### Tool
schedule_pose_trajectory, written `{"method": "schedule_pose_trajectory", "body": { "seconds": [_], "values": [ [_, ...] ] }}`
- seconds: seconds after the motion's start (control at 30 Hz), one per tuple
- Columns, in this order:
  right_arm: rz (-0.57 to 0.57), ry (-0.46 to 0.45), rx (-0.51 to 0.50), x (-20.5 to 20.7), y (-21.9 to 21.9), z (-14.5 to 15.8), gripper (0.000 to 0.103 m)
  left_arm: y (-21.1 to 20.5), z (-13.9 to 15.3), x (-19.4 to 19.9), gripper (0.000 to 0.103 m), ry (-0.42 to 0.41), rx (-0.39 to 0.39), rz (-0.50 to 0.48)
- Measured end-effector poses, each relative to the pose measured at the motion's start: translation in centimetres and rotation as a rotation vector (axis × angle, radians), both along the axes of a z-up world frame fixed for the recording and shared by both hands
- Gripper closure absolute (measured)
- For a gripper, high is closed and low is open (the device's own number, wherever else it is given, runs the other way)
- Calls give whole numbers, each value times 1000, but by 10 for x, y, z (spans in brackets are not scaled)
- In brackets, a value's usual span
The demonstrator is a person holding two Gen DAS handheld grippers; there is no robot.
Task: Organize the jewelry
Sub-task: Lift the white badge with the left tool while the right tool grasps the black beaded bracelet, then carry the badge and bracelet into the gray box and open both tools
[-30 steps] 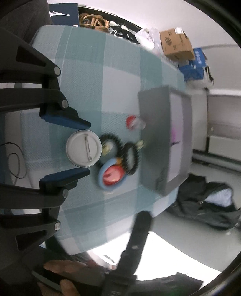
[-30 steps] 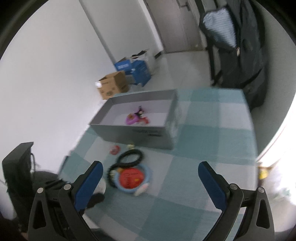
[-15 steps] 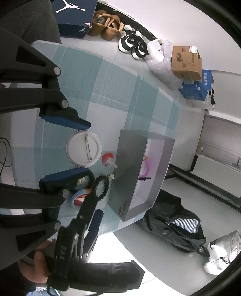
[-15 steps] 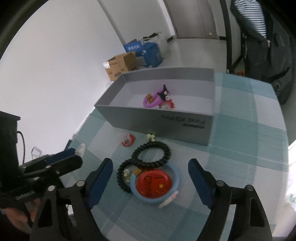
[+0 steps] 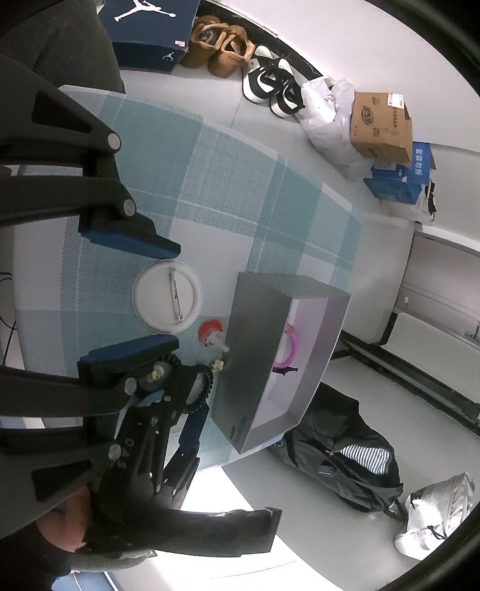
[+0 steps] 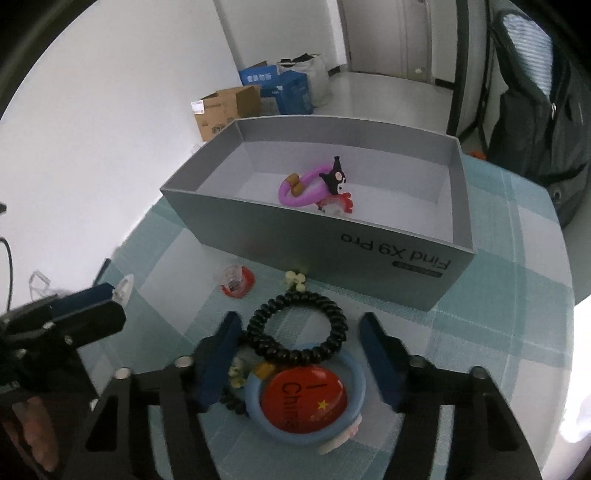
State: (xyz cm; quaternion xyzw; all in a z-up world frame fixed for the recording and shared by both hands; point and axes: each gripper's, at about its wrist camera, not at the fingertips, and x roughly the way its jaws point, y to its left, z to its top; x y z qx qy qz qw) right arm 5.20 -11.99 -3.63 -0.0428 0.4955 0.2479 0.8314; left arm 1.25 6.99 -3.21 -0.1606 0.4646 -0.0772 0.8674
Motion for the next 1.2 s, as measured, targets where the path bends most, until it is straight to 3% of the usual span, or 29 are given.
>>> {"method": "schedule_pose_trajectory", "body": {
  "seconds": [0.07, 0.2, 0.77, 1.2],
  "values": [
    [14, -11, -6, -2, 3, 1, 55, 0, 0, 1, 66, 3, -2, -2],
    [20, -10, 2, -2, 2, 2, 59, 0, -2, 3, 66, 9, -2, -4],
    [8, 14, 158, 0, -22, 24, 60, -9, 0, 8, 66, 4, 43, -16],
    [-40, -16, 320, 2, -46, 58, 60, -23, 37, 39, 66, -90, 64, -71]
  ]
}}
